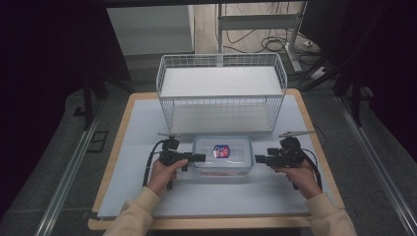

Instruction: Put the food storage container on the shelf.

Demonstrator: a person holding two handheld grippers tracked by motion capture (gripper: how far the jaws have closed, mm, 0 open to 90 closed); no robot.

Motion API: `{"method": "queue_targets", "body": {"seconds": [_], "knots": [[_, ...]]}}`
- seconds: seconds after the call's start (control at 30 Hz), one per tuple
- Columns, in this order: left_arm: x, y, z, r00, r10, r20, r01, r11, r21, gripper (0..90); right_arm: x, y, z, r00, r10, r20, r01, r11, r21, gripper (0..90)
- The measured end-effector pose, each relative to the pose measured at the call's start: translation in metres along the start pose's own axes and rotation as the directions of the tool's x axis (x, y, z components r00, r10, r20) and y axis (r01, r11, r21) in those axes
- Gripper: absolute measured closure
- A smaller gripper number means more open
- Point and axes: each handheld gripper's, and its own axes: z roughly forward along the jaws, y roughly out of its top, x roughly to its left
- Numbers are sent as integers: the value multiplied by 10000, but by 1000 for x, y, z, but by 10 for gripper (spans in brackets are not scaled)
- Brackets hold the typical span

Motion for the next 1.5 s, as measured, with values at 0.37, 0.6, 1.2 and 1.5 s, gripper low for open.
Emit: {"method": "queue_targets", "body": {"seconds": [0.37,0.6,1.2,1.5], "knots": [[0,0,0,10000,36,-30,-36,10000,-26,236,-5,10,26,9851,1379,-1028,-1334,9898,497,251],[0,0,0,10000,48,-40,-49,10000,-30,235,-8,13,39,9667,2039,-1544,-1912,9771,930,239],[-7,-4,-4,9988,438,-208,-442,9989,-180,262,-10,15,37,9371,2635,-2289,-2409,9628,1224,414],[-10,-10,-11,9975,691,-149,-697,9965,-452,332,-8,10,29,9383,2369,-2521,-2236,9714,805,481]]}}
